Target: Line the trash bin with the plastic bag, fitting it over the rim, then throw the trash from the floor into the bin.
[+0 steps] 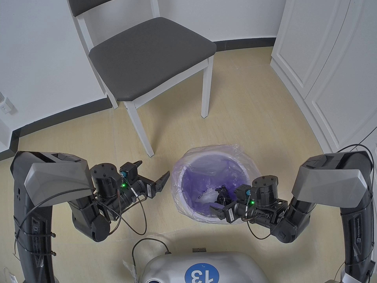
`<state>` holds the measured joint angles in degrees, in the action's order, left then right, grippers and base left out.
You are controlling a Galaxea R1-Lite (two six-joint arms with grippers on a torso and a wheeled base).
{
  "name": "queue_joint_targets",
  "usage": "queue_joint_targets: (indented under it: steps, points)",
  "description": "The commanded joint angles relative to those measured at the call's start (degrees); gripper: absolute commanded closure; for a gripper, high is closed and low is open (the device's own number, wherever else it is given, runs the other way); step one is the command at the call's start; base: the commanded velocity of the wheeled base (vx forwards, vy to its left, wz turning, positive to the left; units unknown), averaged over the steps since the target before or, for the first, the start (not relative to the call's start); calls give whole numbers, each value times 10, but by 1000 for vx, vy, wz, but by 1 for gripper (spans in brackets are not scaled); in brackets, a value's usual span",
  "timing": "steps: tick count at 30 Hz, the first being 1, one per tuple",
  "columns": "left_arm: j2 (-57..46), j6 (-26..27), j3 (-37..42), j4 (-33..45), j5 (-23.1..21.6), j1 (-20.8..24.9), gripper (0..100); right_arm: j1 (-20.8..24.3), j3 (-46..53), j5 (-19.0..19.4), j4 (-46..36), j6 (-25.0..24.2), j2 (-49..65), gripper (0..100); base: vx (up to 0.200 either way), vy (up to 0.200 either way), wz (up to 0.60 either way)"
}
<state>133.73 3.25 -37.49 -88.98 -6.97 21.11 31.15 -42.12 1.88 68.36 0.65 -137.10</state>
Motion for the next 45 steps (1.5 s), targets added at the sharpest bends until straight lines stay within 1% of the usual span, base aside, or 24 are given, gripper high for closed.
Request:
queue_joint_targets:
  steps: [1, 5, 10, 13, 16, 17, 18, 20, 21, 25, 27, 29, 31, 33, 34, 42, 43, 45]
  points:
    - [20, 0, -4, -10, 0, 9, 0, 1, 8, 1, 0, 1, 16, 0, 0, 0, 0]
    - [38, -4, -16, -10, 0, 21, 0, 1, 22, 1, 0, 4, 30, 0, 0, 0, 0]
    - [54, -14, -30, -10, 4, 31, 0, -4, 37, 1, -3, 5, 78, 0, 0, 0, 0]
    - [76, -26, -59, -10, 7, 37, 0, -9, 49, 1, -5, 5, 111, 0, 0, 0, 0]
    - [94, -42, -93, -10, 31, 38, 0, -19, 56, 1, -6, 6, 129, 0, 0, 0, 0]
    - [102, -55, -115, -10, 50, 39, 0, -28, 59, 1, -7, 6, 138, 0, 0, 0, 0]
    - [106, -60, -128, -9, 54, 40, 0, -35, 61, 2, -7, 6, 142, 0, 0, 0, 0]
    - [106, -60, -128, -9, 54, 40, 0, -35, 61, 2, -7, 6, 142, 0, 0, 0, 0]
    - [106, -62, -163, 0, 50, 37, 0, -51, 59, 6, -7, 8, 148, 0, 0, 0, 0]
    - [108, -63, -186, 63, 28, 38, 0, -64, 55, 7, -9, 8, 147, 0, 0, 0, 0]
    - [117, -63, -204, 82, 25, 41, 0, -72, 55, 7, -9, 12, 148, 0, 0, 0, 0]
    - [124, -63, -217, 84, 25, 44, 0, -75, 55, 7, -9, 16, 148, 0, 0, 0, 0]
    - [145, -63, -260, 83, 26, 45, 0, -84, 51, 7, -9, 23, 148, 0, 0, 0, 0]
    - [148, -63, -267, 84, 26, 45, 0, -85, 50, 8, -9, 24, 148, 0, 0, 0, 0]
    - [165, -63, -304, 87, 27, 45, 0, -91, 49, 8, -9, 25, 148, 0, 0, 0, 0]
    - [188, -63, -339, 88, 25, 42, 0, -96, 43, 8, -9, 26, 147, 0, 0, 0, 0]
    - [188, -63, -341, 87, 25, 41, 100, -97, 43, 8, -10, 26, 147, 0, 0, 0, 0]
    - [188, -64, -345, 86, 25, 39, 100, -98, 43, 8, -14, 26, 147, 0, 0, 0, 0]
